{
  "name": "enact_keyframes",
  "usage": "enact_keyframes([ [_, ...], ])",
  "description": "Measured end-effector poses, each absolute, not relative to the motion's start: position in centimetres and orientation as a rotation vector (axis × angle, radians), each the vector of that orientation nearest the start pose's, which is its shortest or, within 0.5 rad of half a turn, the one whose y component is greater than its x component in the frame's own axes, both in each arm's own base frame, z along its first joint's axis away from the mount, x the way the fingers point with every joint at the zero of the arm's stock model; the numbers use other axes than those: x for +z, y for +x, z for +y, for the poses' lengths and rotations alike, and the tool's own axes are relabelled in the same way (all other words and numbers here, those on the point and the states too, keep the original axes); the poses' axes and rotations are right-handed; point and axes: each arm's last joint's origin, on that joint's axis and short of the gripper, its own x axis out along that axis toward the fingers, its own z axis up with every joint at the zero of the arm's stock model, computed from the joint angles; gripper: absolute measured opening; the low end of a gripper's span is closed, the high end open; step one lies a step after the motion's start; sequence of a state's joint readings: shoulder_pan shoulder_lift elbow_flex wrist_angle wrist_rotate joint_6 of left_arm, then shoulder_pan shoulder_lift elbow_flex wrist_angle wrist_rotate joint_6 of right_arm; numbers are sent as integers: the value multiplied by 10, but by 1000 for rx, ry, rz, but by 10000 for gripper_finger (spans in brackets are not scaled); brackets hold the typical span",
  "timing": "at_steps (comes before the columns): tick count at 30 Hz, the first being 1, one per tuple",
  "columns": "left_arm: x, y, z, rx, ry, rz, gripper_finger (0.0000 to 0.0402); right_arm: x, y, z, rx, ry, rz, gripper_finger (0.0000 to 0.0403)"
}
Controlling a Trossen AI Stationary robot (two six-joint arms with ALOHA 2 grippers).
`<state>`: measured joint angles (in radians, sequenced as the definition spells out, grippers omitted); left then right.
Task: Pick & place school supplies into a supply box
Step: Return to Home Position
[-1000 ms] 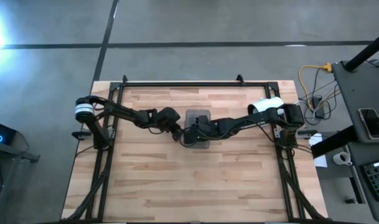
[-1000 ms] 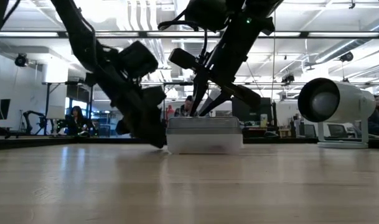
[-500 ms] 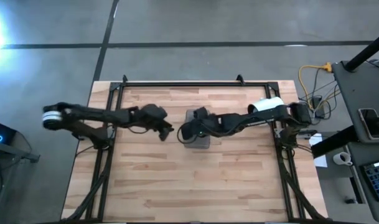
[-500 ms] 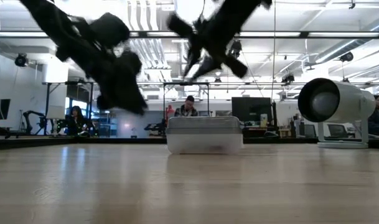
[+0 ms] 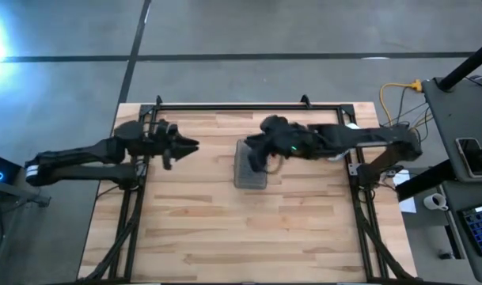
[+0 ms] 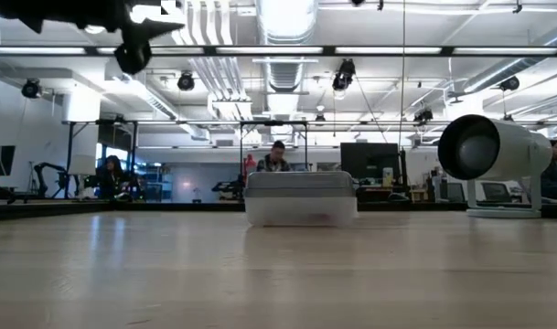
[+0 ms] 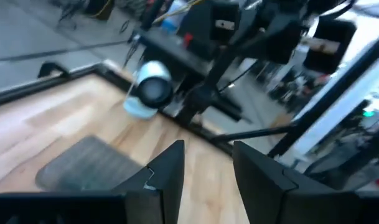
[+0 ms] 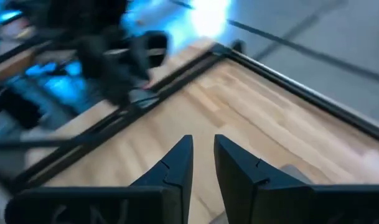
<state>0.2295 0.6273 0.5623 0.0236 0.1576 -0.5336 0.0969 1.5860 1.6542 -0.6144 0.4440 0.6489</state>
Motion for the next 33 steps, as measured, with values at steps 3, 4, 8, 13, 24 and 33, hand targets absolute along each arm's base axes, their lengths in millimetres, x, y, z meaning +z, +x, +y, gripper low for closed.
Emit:
enact_keyframes([
  [3, 302, 137, 25, 35, -552, -17, 120, 411, 326, 35, -419, 438, 403, 59],
  [4, 301, 135, 23, 20, -558, -22, 120, 412, 319, 39, -411, 455, 410, 59],
  [8, 284, 133, 13, -42, -575, 20, 120, 397, 288, 54, -417, 510, 420, 59],
  [13, 273, 133, 5, -126, -602, -97, 120, 342, 280, 80, -224, 665, 289, 59],
  [24, 275, 138, 6, -128, -507, -181, 120, 262, 279, 23, 68, 702, -2, 59],
  [33, 279, 137, 8, -83, -522, -208, 120, 257, 177, -10, 0, 608, -33, 59],
])
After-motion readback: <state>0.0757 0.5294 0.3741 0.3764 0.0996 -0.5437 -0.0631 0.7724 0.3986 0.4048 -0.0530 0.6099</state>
